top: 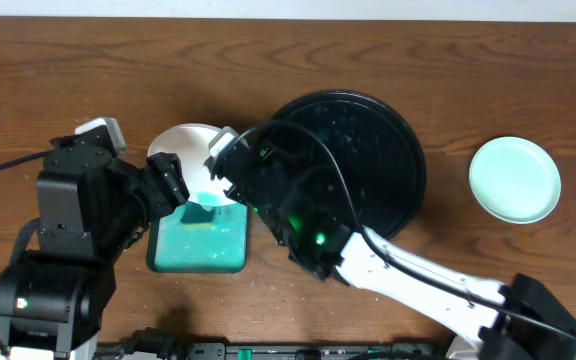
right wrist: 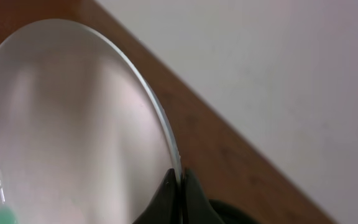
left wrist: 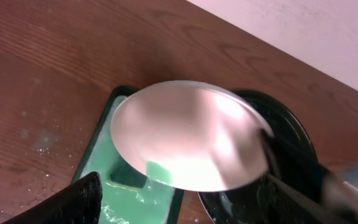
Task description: Clean dirty plates on tray and stack at the side
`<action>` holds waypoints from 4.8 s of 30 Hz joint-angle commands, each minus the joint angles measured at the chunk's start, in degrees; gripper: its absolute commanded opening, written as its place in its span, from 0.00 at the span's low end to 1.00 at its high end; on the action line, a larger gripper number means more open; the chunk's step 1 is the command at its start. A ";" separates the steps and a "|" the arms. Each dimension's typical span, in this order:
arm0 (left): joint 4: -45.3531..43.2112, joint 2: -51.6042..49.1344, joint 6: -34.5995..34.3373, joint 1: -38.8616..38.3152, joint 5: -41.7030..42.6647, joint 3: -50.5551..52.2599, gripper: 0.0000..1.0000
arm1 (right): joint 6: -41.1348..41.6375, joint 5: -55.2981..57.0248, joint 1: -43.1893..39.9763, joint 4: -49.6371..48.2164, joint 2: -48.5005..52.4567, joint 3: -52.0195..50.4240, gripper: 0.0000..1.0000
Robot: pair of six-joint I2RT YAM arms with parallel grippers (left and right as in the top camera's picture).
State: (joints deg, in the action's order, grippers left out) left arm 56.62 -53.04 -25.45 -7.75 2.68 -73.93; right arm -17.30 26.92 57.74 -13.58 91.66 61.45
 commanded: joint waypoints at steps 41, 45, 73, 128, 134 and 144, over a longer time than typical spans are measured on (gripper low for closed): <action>0.09 -0.83 0.33 0.17 -0.11 -0.94 0.80 | 28.37 -16.74 -12.87 15.76 -7.26 0.70 0.01; 0.09 -0.83 0.33 0.17 -0.11 -0.94 0.80 | 36.11 -18.27 -24.59 25.49 -14.05 0.70 0.01; 0.09 -0.83 0.33 0.20 -0.11 -0.94 0.81 | 39.58 -39.93 -87.95 53.29 -8.79 0.87 0.39; 0.09 -0.83 0.33 0.17 -0.11 -0.94 0.81 | 18.43 -41.83 -54.73 60.46 -53.68 -2.49 0.99; 0.09 -0.83 0.33 0.17 -0.11 -0.94 0.81 | 13.38 -40.28 -54.73 58.34 -63.32 -10.93 0.99; 0.09 -0.83 0.33 0.17 -0.11 -0.94 0.81 | 13.40 -40.48 -54.73 39.80 -84.02 -41.86 0.99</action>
State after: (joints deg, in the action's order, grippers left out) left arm 56.64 -53.89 -25.45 -7.75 2.68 -73.93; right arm -3.03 -13.96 2.72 29.21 12.01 24.77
